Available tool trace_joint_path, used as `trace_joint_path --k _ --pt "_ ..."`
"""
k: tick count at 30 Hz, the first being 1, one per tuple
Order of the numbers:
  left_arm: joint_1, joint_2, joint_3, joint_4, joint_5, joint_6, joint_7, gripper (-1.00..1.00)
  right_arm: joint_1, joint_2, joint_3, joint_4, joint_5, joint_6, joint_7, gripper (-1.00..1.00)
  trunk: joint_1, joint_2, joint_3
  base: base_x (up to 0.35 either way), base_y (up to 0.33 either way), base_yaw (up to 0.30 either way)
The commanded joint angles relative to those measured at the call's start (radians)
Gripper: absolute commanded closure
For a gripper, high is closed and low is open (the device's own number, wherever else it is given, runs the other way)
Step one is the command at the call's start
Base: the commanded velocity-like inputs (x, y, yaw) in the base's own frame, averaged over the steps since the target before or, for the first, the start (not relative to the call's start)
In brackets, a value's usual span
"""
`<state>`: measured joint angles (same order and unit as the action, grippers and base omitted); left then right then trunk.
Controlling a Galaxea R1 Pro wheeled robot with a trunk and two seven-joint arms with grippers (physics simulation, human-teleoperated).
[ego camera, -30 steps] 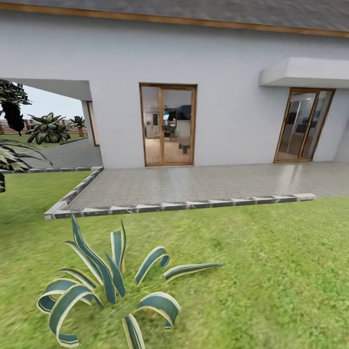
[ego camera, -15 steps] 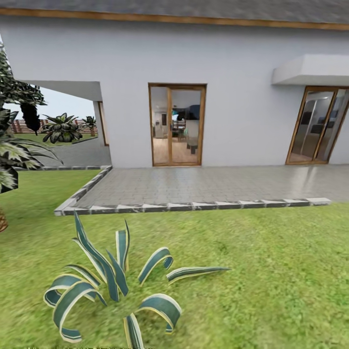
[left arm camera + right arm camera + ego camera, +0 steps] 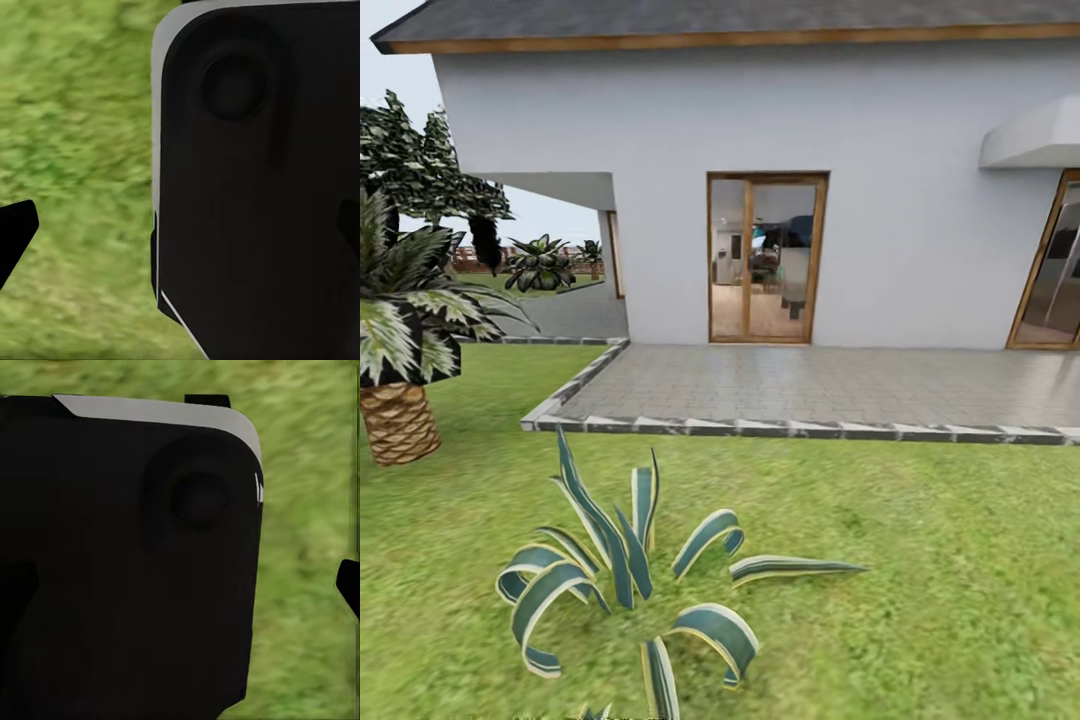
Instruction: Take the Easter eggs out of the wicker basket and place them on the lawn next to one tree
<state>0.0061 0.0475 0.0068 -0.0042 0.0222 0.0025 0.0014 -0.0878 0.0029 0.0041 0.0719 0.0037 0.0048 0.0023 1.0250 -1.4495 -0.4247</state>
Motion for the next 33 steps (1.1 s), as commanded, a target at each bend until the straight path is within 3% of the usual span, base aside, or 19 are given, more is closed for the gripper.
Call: trace_joint_path --k 1,14,33 --pt "0.000 0.000 0.001 0.000 0.002 0.000 0.000 -1.00 -0.001 0.000 0.000 0.002 0.000 0.000 0.000 -1.00 0.000 0.000 -0.001 0.000 -0.235 0.151" --pt "0.000 0.000 0.001 0.000 0.002 0.001 -0.001 -1.00 -0.001 -0.001 0.000 0.002 0.001 0.000 0.001 -1.00 0.000 0.000 -0.001 0.000 -0.270 0.028" --pt "0.000 0.000 0.001 0.000 0.002 0.001 0.000 -1.00 -0.001 -0.001 0.000 0.002 0.002 0.001 0.000 -1.00 0.000 0.000 -0.001 0.000 -0.275 0.226"
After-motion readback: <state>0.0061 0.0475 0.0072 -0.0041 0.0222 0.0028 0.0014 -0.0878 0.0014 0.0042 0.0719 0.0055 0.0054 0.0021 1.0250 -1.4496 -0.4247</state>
